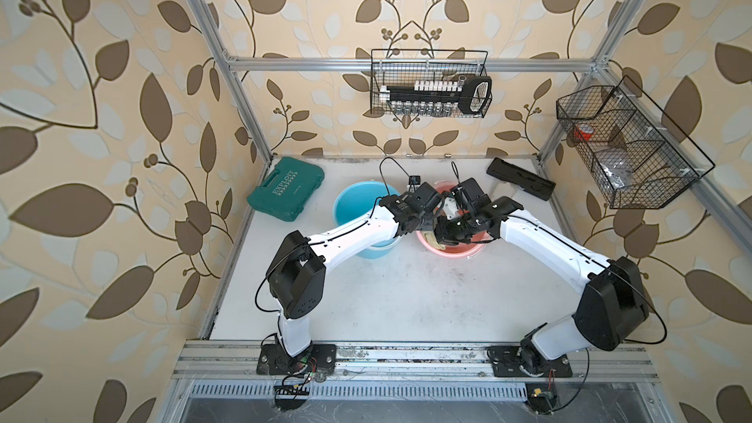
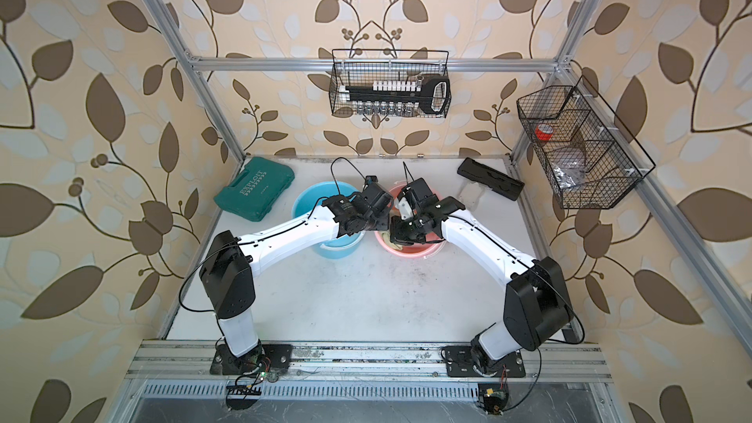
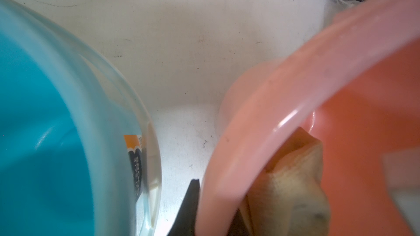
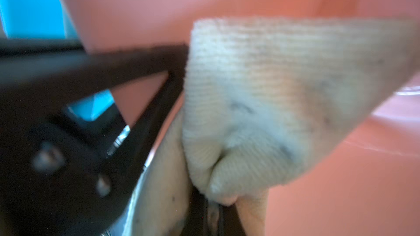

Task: Wipe the inside of the bucket with a cloth
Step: Wipe the dirt from the inside of the bucket.

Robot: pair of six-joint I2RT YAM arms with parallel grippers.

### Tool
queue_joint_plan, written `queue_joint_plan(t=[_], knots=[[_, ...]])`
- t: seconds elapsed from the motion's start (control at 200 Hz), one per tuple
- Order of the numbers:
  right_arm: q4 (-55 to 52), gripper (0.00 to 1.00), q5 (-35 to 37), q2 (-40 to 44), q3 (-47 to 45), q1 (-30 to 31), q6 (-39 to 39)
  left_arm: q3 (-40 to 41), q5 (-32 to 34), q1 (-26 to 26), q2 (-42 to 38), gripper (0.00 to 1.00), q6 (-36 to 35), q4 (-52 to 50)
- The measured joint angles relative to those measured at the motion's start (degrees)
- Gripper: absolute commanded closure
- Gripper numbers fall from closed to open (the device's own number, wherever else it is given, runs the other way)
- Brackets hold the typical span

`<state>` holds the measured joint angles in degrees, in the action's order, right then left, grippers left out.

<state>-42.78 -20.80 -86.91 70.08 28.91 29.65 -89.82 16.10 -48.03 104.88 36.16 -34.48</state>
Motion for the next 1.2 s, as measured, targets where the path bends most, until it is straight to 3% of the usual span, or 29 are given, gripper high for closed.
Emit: queue_joint_plan(t=[0.215,0.88,1.04,1.2], knots=[[-7.78,1.00,4.50,2.56,0.20,0.35,-4.87,-0.15,0.00,-0.02,-0.02,1.00,-0.07,0.07],[-34.86,1.00,33.83,9.60,7.56,1.38,-7.58,-8.11,4.22,-0.13,3.17,1.00,-2.10,-6.23],[-37.62,1.00,38.69,11.65,7.58,-3.82,-7.96,-9.99,5.42,0.13,4.22,1.00,-2.95,-7.34],[-37.83,1.00,42.38,13.05,8.85,-14.08,-10.75,-10.16,5.51,0.13,4.26,1.00,-3.06,-7.58]])
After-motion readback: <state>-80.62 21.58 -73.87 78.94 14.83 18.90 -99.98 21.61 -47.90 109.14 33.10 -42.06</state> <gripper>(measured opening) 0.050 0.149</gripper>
